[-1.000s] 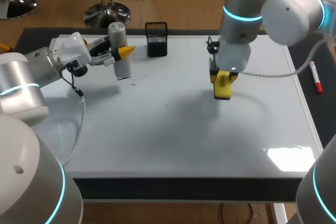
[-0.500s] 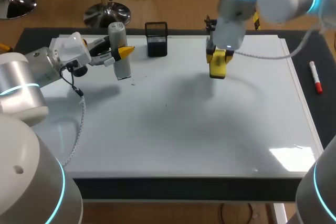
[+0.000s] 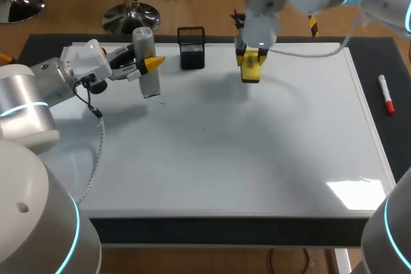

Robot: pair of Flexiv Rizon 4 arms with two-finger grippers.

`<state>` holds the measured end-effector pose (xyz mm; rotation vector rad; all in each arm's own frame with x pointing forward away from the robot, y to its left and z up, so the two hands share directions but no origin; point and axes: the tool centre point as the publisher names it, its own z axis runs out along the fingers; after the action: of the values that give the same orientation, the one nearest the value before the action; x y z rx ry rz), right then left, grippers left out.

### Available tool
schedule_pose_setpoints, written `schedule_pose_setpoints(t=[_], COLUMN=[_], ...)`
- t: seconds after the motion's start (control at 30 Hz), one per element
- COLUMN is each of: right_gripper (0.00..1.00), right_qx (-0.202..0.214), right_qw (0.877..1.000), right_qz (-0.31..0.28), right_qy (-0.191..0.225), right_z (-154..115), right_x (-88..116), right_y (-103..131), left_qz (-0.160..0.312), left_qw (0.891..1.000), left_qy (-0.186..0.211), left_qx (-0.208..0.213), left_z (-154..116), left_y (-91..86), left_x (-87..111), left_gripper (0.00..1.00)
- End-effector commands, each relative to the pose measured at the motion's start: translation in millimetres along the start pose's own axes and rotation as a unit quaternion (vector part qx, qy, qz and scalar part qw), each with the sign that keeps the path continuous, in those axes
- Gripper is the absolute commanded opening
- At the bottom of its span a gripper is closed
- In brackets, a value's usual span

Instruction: Pick up the inspection probe, press it on each red-marked spot on the whiteboard one by one, put down the probe, pick up the eraser, and wipe off all the red marks.

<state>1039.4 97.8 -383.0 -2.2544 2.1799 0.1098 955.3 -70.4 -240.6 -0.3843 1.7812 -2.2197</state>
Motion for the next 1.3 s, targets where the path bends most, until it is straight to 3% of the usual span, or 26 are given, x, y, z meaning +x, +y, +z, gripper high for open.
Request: schedule_pose_setpoints(t=[0.03,0.53,0.9,1.27,1.3], right_gripper=[0.0,0.0,0.0,0.0,0.26], right_qx=[-0.051,-0.065,-0.081,-0.067,-0.065], right_qw=[0.999,0.998,0.997,0.997,0.997], right_qz=[-0.005,-0.006,-0.001,0.011,0.012], right_qy=[0.016,0.01,0.011,0.027,0.034], right_z=[9.4,23.7,46.4,53.7,53.3], right_x=[-7.0,-8.0,-9.5,-14.4,-14.5], right_y=[-30.9,-69.0,-71.0,-71.0,-70.9], left_qz=[0.001,0.001,0.001,0.001,0.001], left_qw=[1.0,1.0,1.0,1.0,1.0], left_qy=[-0.001,-0.001,-0.001,-0.001,-0.001], left_qx=[0.0,0.0,0.0,0.0,0.0], left_z=[0.9,0.9,0.9,0.9,0.9], left_y=[-0.4,-0.4,-0.4,-0.4,-0.4], left_x=[0.4,0.4,0.4,0.4,0.4], left_gripper=[0.0,0.0,0.0,0.0,0.0])
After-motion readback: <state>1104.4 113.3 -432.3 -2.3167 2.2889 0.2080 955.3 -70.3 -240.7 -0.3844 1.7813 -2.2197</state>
